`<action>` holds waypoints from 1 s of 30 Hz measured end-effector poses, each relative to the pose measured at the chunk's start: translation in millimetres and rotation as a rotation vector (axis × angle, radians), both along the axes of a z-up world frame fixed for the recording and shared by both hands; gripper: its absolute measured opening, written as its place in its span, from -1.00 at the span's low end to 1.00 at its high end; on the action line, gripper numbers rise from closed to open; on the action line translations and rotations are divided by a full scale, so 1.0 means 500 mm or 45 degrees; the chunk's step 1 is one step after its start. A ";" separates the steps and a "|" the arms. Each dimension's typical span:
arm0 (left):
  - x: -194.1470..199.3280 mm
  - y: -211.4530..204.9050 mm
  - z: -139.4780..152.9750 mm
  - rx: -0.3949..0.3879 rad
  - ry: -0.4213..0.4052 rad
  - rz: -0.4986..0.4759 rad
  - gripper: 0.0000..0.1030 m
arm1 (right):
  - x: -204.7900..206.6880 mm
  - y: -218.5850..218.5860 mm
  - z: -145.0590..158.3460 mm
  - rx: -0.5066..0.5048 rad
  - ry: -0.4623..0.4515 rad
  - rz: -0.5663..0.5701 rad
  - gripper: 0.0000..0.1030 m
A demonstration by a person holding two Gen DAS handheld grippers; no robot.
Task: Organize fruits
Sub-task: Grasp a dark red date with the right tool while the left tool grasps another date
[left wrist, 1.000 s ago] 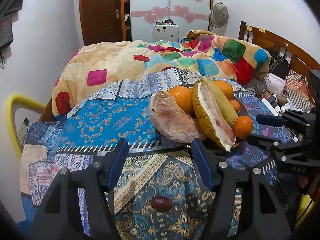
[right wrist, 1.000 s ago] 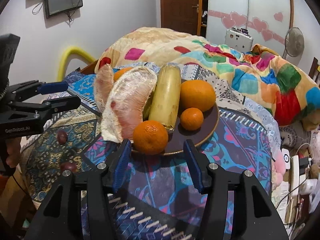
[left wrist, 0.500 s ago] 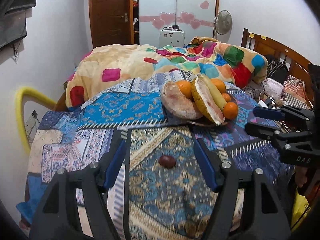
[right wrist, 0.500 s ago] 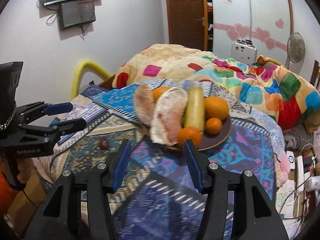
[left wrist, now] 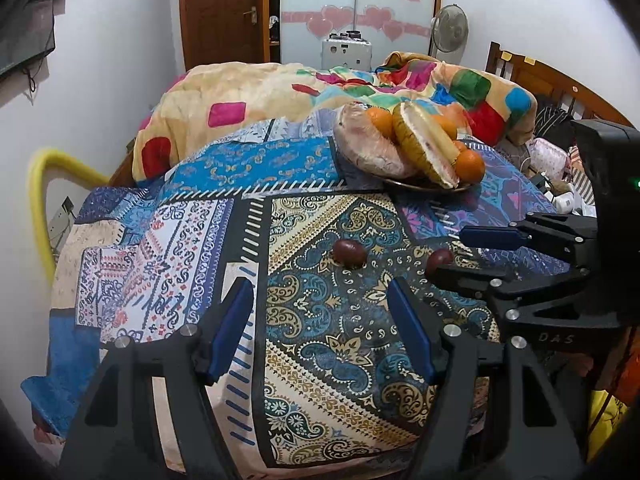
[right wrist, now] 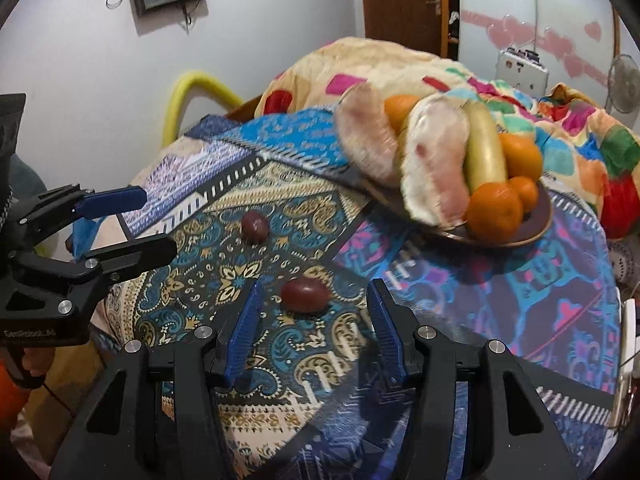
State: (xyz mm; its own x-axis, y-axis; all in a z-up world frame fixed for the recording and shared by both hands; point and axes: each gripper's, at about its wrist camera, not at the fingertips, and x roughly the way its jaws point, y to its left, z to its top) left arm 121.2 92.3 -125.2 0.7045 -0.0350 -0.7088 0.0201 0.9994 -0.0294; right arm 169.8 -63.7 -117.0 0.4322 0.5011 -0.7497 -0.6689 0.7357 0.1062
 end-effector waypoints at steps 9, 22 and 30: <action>0.020 0.002 -0.029 -0.010 0.034 -0.003 0.35 | 0.005 0.017 -0.016 -0.021 0.006 0.011 -0.49; 0.068 -0.035 -0.028 0.066 0.025 -0.055 0.29 | 0.011 -0.024 0.000 0.026 -0.017 -0.008 -0.50; 0.117 -0.039 -0.053 0.040 0.112 -0.072 -0.04 | 0.029 -0.089 0.029 0.052 -0.065 -0.089 -0.50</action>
